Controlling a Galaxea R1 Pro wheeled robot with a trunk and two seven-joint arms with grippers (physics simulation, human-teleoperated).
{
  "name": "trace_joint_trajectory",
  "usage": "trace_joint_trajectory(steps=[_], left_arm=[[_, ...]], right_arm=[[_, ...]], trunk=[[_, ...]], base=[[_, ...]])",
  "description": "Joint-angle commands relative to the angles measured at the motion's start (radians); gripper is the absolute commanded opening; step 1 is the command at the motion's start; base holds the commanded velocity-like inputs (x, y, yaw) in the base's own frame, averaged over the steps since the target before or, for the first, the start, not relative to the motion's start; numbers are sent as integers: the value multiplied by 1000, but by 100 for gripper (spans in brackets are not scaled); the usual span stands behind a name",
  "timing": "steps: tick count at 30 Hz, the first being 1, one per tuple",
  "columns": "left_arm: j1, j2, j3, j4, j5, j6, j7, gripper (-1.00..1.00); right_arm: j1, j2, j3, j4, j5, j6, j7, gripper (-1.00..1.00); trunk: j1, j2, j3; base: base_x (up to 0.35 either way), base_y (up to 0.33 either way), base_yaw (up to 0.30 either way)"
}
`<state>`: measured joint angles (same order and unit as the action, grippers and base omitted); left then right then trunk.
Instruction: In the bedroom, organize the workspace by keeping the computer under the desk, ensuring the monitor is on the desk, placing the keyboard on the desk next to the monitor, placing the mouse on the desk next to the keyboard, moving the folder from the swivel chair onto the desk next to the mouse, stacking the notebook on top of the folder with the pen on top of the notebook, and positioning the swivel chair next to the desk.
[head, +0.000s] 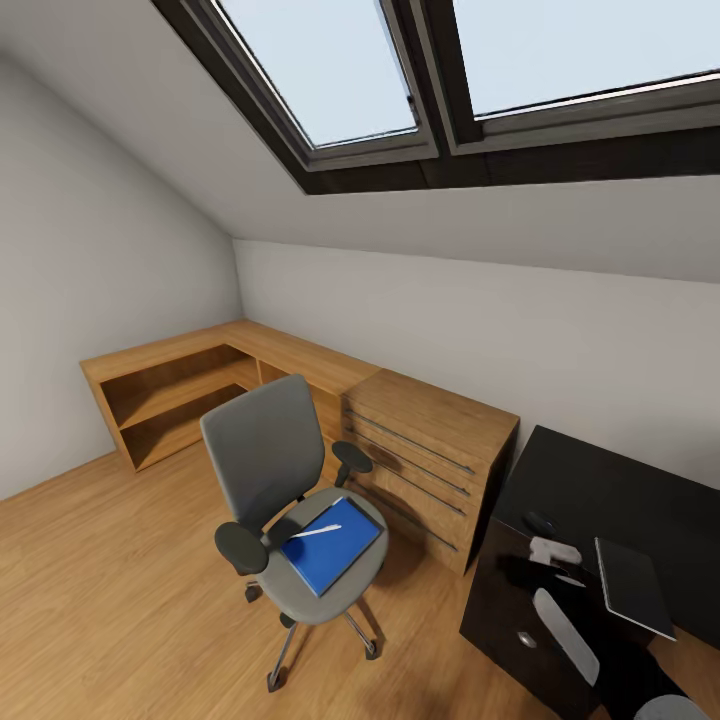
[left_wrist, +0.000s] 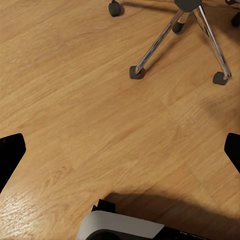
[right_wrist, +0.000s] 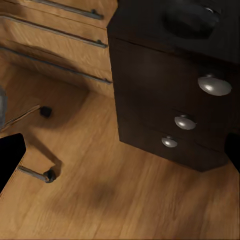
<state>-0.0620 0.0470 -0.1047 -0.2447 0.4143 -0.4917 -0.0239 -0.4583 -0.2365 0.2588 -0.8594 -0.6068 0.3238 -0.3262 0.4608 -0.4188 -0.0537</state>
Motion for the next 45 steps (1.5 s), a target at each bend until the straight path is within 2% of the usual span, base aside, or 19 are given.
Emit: trace_joint_trajectory(steps=[1, 4, 8, 15, 19, 20, 24, 28, 35, 45], left_arm=[[-1, 1, -7, 1, 11, -4, -2, 100], [-1, 1, -7, 1, 11, -4, -3, 100], [-1, 0, -6, 1, 11, -4, -2, 100], [-1, -2, -7, 1, 11, -4, -2, 100], [-1, -2, -6, 1, 11, -4, -3, 100], [-1, -2, -6, 1, 11, -4, -3, 100], [-1, -1, -6, 1, 11, -4, -3, 100], [-1, -1, -6, 1, 11, -4, -4, 100], [-1, -1, -6, 1, 11, -4, -4, 100], [-1, -1, -6, 1, 11, -4, -3, 100]], right_arm=[[-1, -3, -8, -32, -9, 14, -35, 100], [-2, -7, -39, -108, -9, 36, -91, 100], [-2, -10, -70, -174, -10, 54, -132, 100], [-2, -12, -80, -193, 2, 58, -148, 100], [-2, -13, -74, -163, 51, 58, -145, 100], [-2, -13, -73, -152, 83, 58, -141, 100], [-2, -12, -71, -135, 157, 58, -112, 100], [-2, -11, -72, -117, 190, 58, -67, 100], [-2, -12, -75, -82, 204, 58, -32, 100], [-2, -12, -76, -60, 206, 57, -24, 100]], trunk=[[1, -2, -2], [1, -2, -2], [1, -2, -2], [1, -2, -2], [1, -2, -2], [1, -2, -2], [1, -2, -2], [1, -2, -2], [1, -2, -2], [1, -2, -2]], base=[[0, 0, 0], [0, 0, 0], [6, -4, 0], [139, -114, 0], [112, -93, 0], [50, -41, 0], [30, -24, 0], [86, -13, 0], [207, -91, 0], [92, -21, 0]])
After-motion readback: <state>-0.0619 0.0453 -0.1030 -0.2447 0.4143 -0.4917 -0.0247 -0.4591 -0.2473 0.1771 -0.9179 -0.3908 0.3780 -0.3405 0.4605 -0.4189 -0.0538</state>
